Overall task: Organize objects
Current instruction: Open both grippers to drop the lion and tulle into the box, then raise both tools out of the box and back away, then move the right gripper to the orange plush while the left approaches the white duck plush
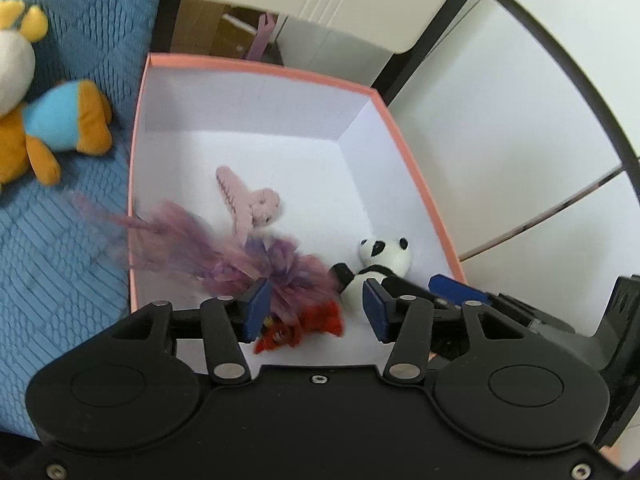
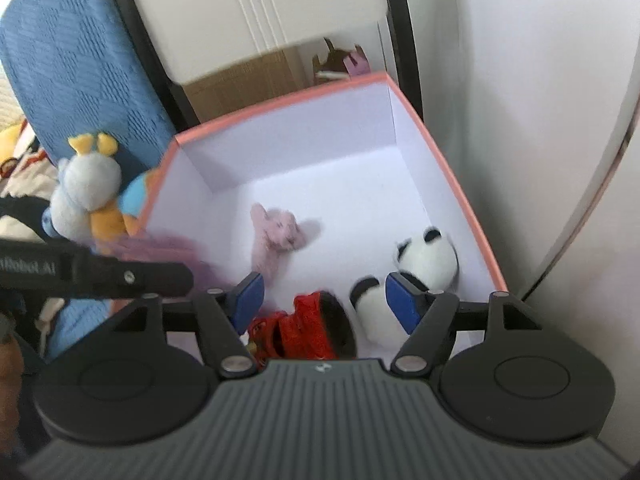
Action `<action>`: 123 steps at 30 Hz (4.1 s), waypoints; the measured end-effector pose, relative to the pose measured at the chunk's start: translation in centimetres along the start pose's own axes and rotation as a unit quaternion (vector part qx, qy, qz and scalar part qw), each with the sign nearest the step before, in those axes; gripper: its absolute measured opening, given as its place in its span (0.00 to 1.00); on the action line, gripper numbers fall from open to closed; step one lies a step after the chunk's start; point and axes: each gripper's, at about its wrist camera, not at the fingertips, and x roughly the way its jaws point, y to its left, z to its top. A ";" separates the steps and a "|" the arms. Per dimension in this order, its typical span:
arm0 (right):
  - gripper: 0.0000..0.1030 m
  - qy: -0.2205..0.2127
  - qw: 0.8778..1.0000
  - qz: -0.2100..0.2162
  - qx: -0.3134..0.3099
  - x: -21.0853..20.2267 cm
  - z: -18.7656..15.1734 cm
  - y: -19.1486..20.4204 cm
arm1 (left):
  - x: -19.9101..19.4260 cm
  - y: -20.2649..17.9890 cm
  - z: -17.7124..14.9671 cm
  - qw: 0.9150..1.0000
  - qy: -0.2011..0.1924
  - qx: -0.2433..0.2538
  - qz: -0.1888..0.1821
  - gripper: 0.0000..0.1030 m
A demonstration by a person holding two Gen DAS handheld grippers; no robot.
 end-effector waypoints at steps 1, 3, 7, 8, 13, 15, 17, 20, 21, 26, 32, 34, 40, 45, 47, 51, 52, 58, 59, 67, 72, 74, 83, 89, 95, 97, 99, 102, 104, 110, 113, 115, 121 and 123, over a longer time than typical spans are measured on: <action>0.67 -0.005 1.000 0.004 0.003 -0.4 0.3 0.2 | -0.6 -0.1 0.0 1.000 -0.006 0.002 -0.001 0.49; 0.67 -0.017 1.000 0.009 0.007 -1.5 0.9 0.7 | -1.7 -0.1 0.2 1.000 -0.016 0.004 -0.003 0.49; 0.67 -0.046 0.999 0.023 0.002 -3.7 2.0 2.1 | -4.5 -0.1 0.4 0.999 -0.041 0.005 -0.010 0.51; 0.67 -0.052 0.998 0.026 0.001 -4.2 2.2 2.4 | -5.2 -0.2 0.4 0.999 -0.047 0.004 -0.011 0.51; 0.67 -0.080 0.996 0.045 -0.003 -6.7 2.8 4.3 | -8.8 0.0 0.4 0.997 -0.077 0.010 -0.011 0.52; 0.67 -0.083 0.995 0.053 -0.002 -7.6 2.8 5.0 | -10.2 0.0 0.4 0.996 -0.085 0.016 -0.007 0.52; 0.67 -0.091 0.994 0.068 -0.003 -8.6 2.8 5.8 | -11.8 0.2 0.2 0.995 -0.099 0.022 -0.005 0.53; 0.67 -0.103 0.991 0.079 -0.013 -10.1 2.7 7.3 | -13.9 0.5 -0.1 0.992 -0.120 0.026 -0.007 0.54; 0.67 -0.105 0.991 0.085 -0.014 -10.5 2.6 7.8 | -14.6 0.7 -0.2 0.992 -0.125 0.024 -0.009 0.55; 0.67 -0.113 0.989 0.095 -0.029 -11.7 2.2 10.1 | -17.3 1.8 -1.1 0.987 -0.157 0.020 -0.003 0.59; 0.68 -0.124 0.986 0.088 -0.066 -12.5 1.1 12.9 | -20.5 4.3 -2.4 0.983 -0.183 0.009 0.005 0.68; 0.68 -0.127 0.985 0.091 -0.076 -12.4 0.7 13.9 | -21.5 5.3 -2.8 0.981 -0.193 0.000 0.012 0.69; 0.68 -0.113 0.986 0.094 -0.084 -11.8 -0.6 16.3 | -23.6 7.8 -4.2 0.976 -0.217 0.000 0.026 0.84; 0.68 -0.103 0.986 0.096 -0.093 -11.0 -1.8 18.3 | -24.7 9.4 -5.5 0.971 -0.234 0.015 0.053 0.96; 0.68 -0.096 0.987 0.097 -0.090 -10.5 -2.2 18.8 | -24.9 10.2 -5.9 0.970 -0.236 0.010 0.061 0.98; 0.88 -0.089 0.988 0.095 -0.086 -9.6 -2.7 19.7 | -25.3 11.7 -6.4 0.968 -0.241 0.002 0.073 0.99; 0.88 -0.092 0.988 0.092 -0.088 -9.4 -2.8 19.9 | -25.4 12.1 -6.5 0.967 -0.244 -0.001 0.077 0.99; 0.88 -0.067 0.989 0.087 -0.095 -8.0 -3.2 21.1 | -25.5 14.3 -6.5 0.966 -0.247 -0.023 0.077 0.99; 0.88 -0.063 0.990 0.086 -0.095 -7.8 -3.3 21.3 | -25.5 14.5 -6.6 0.965 -0.248 -0.025 0.077 0.99; 0.88 -0.048 0.991 0.083 -0.094 -6.7 -3.6 22.3 | -24.5 16.8 -6.9 0.964 -0.255 -0.038 0.063 0.99; 0.88 -0.039 0.992 0.074 -0.092 -5.2 -4.1 22.2 | -22.7 18.9 -7.2 0.961 -0.264 -0.058 0.058 0.99; 0.88 -0.032 0.993 0.072 -0.086 -4.5 -4.4 22.0 | -21.9 19.8 -7.3 0.960 -0.266 -0.067 0.058 0.99; 0.88 -0.018 0.996 0.061 -0.057 -2.4 -4.6 21.4 | -18.3 22.5 -6.1 0.955 -0.281 -0.082 0.042 0.99; 0.88 -0.023 0.997 0.059 -0.031 -1.0 -4.5 21.6 | -15.9 25.8 -4.3 0.952 -0.274 -0.124 0.046 0.99; 0.88 -0.019 0.997 0.073 -0.005 1.0 -3.7 22.2 | -15.1 29.0 -2.9 0.948 -0.263 -0.178 0.009 0.99; 0.88 -0.018 0.997 0.075 0.000 1.8 -3.3 22.6 | -14.8 29.7 -2.3 0.947 -0.260 -0.189 -0.003 0.99; 0.88 -0.024 0.997 0.074 -0.006 2.3 -3.0 23.2 | -14.4 30.2 -1.5 0.947 -0.256 -0.193 -0.010 0.99; 0.88 -0.023 0.997 0.073 -0.003 3.4 -2.5 23.7 | -13.5 31.2 -0.4 0.945 -0.248 -0.213 -0.025 0.99; 0.88 -0.019 0.997 0.072 0.002 4.1 -2.2 23.8 | -13.1 31.9 0.2 0.942 -0.248 -0.225 -0.034 0.99; 0.88 -0.012 0.998 0.066 0.005 6.1 -1.6 24.3 | -11.8 33.9 2.1 0.939 -0.239 -0.244 -0.049 0.99; 0.88 -0.008 0.998 0.061 -0.006 7.3 -1.3 25.1 | -11.1 35.1 3.0 0.934 -0.235 -0.258 -0.071 0.99; 0.88 -0.006 0.998 0.058 -0.024 8.2 -1.0 25.8 | -10.8 35.8 3.7 0.931 -0.236 -0.267 -0.080 0.98; 0.88 0.005 0.996 0.051 -0.073 11.1 0.2 27.2 | -9.9 38.4 5.7 0.921 -0.229 -0.296 -0.108 0.95; 0.82 0.010 0.995 0.050 -0.087 12.4 0.6 27.4 | -9.4 39.1 6.3 0.917 -0.226 -0.306 -0.124 0.94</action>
